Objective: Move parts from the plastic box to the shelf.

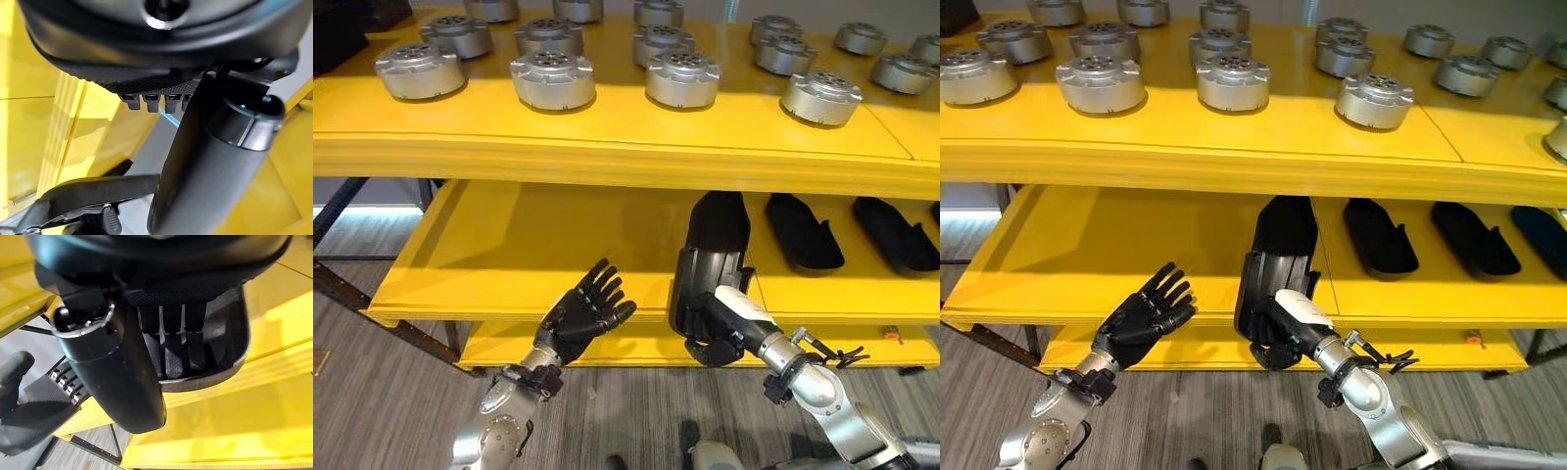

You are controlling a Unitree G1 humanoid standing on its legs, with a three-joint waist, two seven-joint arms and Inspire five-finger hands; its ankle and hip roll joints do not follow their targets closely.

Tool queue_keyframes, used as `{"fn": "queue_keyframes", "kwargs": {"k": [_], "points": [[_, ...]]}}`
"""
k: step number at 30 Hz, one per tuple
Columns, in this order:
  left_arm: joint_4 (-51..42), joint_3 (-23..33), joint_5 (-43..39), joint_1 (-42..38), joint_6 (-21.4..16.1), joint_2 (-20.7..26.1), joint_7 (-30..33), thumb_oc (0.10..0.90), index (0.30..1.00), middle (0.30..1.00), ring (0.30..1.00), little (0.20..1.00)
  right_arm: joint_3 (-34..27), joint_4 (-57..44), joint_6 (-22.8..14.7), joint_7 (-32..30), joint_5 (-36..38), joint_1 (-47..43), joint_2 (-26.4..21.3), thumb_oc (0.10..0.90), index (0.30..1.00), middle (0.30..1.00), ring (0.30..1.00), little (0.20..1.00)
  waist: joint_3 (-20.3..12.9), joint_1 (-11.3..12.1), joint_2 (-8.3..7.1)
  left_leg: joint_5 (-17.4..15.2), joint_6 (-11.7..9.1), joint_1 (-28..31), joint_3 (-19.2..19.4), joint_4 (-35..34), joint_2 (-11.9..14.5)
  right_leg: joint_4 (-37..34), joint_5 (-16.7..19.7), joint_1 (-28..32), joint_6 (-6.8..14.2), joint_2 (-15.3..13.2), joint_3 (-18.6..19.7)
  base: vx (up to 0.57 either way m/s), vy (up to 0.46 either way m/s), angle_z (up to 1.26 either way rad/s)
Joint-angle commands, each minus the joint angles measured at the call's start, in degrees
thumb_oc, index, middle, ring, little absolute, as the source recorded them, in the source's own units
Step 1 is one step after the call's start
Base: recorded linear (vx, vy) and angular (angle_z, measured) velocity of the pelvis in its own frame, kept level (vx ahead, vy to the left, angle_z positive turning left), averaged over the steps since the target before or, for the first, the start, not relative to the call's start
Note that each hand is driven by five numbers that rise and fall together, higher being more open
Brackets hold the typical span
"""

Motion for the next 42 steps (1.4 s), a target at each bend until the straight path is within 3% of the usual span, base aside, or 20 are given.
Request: {"fn": "queue_keyframes", "kwargs": {"k": [1,8,15,21,23,26,27,28,30,33,34,37,42], "points": [[-4.9,-1.5,-2.7,-5.1,-5.1,-2.0,-3.1,0.9,1.0,1.0,1.0,1.0,-4.2,-5.3,-5.3,-2.9,0.2,-6.2,-0.8,0.4,0.3,0.3,0.3,0.3,-4.5,0.2,1.2,-1.4,-1.0,0.0,-4.4,-0.2,2.7,1.5,-3.3,2.7,3.2,2.3,-1.5,0.07,-0.058,-0.05],[-5.7,-1.4,-3.2,-4.0,-3.8,-2.5,-2.3,0.9,1.0,1.0,1.0,1.0,-3.6,-5.5,-4.2,-3.0,0.0,-6.4,-1.1,0.4,0.3,0.3,0.3,0.3,-5.6,0.7,0.76,-1.2,-1.8,-0.1,-3.1,-0.2,3.4,-2.2,-3.6,6.4,2.4,2.6,-3.0,0.05,-0.061,-0.09],[-5.9,-1.8,-3.3,-4.3,-2.5,-2.3,-2.1,0.9,1.0,1.0,1.0,1.0,-4.1,-4.9,-6.0,-4.7,-3.1,-8.1,-2.3,0.4,0.3,0.3,0.3,0.3,-6.1,1.2,0.79,-0.8,-2.2,0.1,-3.0,-0.2,3.8,-2.7,-4.3,8.0,1.8,3.1,-3.5,0.04,-0.064,0.05],[-6.3,-2.2,-2.7,-4.4,-0.4,-1.4,-1.8,0.9,1.0,1.0,1.0,1.0,-4.4,-4.9,-4.8,-5.3,-3.9,-13.7,-5.8,0.4,0.3,0.3,0.3,0.3,-6.3,2.8,0.9,-0.4,-2.3,0.5,-3.6,-0.1,3.9,-1.3,-6.1,8.8,0.7,3.6,-4.3,0.08,-0.129,0.06],[-6.0,-2.4,-2.6,-4.7,0.4,-1.6,-1.9,0.9,1.0,1.0,1.0,1.0,-3.2,-4.7,-3.5,-2.6,-4.1,-17.7,-6.3,0.4,0.3,0.3,0.3,0.3,-6.0,3.6,0.89,-0.4,-2.6,0.4,-4.3,0.6,4.2,-1.0,-6.8,9.5,-0.1,3.9,-4.7,0.11,-0.257,0.17],[-6.0,-2.3,-1.2,-4.9,-0.3,-1.3,-0.7,0.9,1.0,1.0,1.0,1.0,-1.8,-4.3,-2.6,-0.7,-3.7,-20.2,-6.6,0.4,0.3,0.3,0.3,0.3,-5.7,4.0,0.8,-2.0,-2.8,-0.4,-3.8,5.1,4.5,0.8,-8.5,9.7,-1.3,3.8,-5.8,-0.01,-0.173,0.12],[-5.9,-2.5,-1.4,-5.2,-0.9,-1.4,-0.8,0.9,1.0,1.0,1.0,1.0,-1.7,-4.2,-2.7,-0.6,-3.7,-20.7,-6.9,0.4,0.3,0.3,0.3,0.3,-5.0,4.2,0.6,-1.8,-3.1,-2.0,-4.0,9.7,4.8,1.4,-8.9,9.9,-2.0,3.6,-6.1,-0.08,-0.096,0.05],[-6.0,-2.6,-1.8,-5.5,-1.2,-1.6,-0.7,0.9,1.0,1.0,1.0,1.0,-1.5,-3.5,-3.3,-0.7,-3.9,-21.3,-7.0,0.4,0.3,0.3,0.3,0.3,-4.2,4.6,0.52,-0.8,-3.9,-4.5,-5.3,15.4,5.5,2.2,-9.4,10.1,-2.8,3.7,-6.2,-0.08,-0.071,-0.01],[-6.1,-2.5,-2.8,-6.0,-1.1,-2.2,0.1,0.9,1.0,1.0,1.0,1.0,-0.7,-2.3,-3.7,-0.8,-4.1,-22.6,-6.7,0.4,0.3,0.3,0.3,0.3,-3.5,5.1,0.45,1.7,-4.7,-7.0,-7.2,18.5,6.6,3.1,-9.5,9.8,-3.3,3.6,-5.9,-0.02,0.056,-0.12],[-4.4,-2.5,-4.2,-6.1,-0.7,-3.0,-0.7,0.9,1.0,1.0,1.0,1.0,0.6,-2.3,-1.0,1.0,-3.6,-25.1,-7.1,0.4,0.3,0.3,0.3,0.3,-3.6,3.8,2.44,14.3,-9.2,-6.8,-6.9,6.5,17.2,4.1,-10.7,10.2,-2.9,2.7,-6.0,0.11,0.431,-0.01],[-3.7,-2.5,-4.8,-6.3,-1.3,-3.3,-1.3,0.9,1.0,1.0,1.0,1.0,0.5,-2.2,-0.4,1.2,-2.9,-25.1,-8.2,0.4,0.3,0.3,0.3,0.3,-3.4,3.3,2.85,15.8,-9.9,-7.5,-6.3,5.1,19.3,4.6,-11.0,10.3,-2.5,1.5,-6.1,0.09,0.449,0.23],[-2.7,-2.6,-4.2,-6.7,-2.5,-3.2,-1.8,0.9,1.0,1.0,1.0,1.0,-0.8,-2.1,-1.4,1.5,-1.5,-24.4,-9.6,0.4,0.3,0.3,0.3,0.3,-3.6,2.2,3.32,12.9,-9.9,-5.8,-4.2,2.2,19.1,5.4,-11.1,10.0,-1.2,-0.4,-6.8,0.06,0.277,-0.01],[-0.8,-3.1,-4.9,-7.7,-0.3,-3.2,-2.0,0.9,1.0,1.0,1.0,1.0,-3.9,-3.4,-1.8,0.9,-1.0,-19.8,-9.6,0.4,0.3,0.3,0.3,0.3,-3.8,0.7,3.71,7.3,-8.6,-2.3,-1.9,1.3,15.3,6.3,-9.1,8.8,1.1,-2.8,-6.9,0.07,0.217,-0.03]]}}
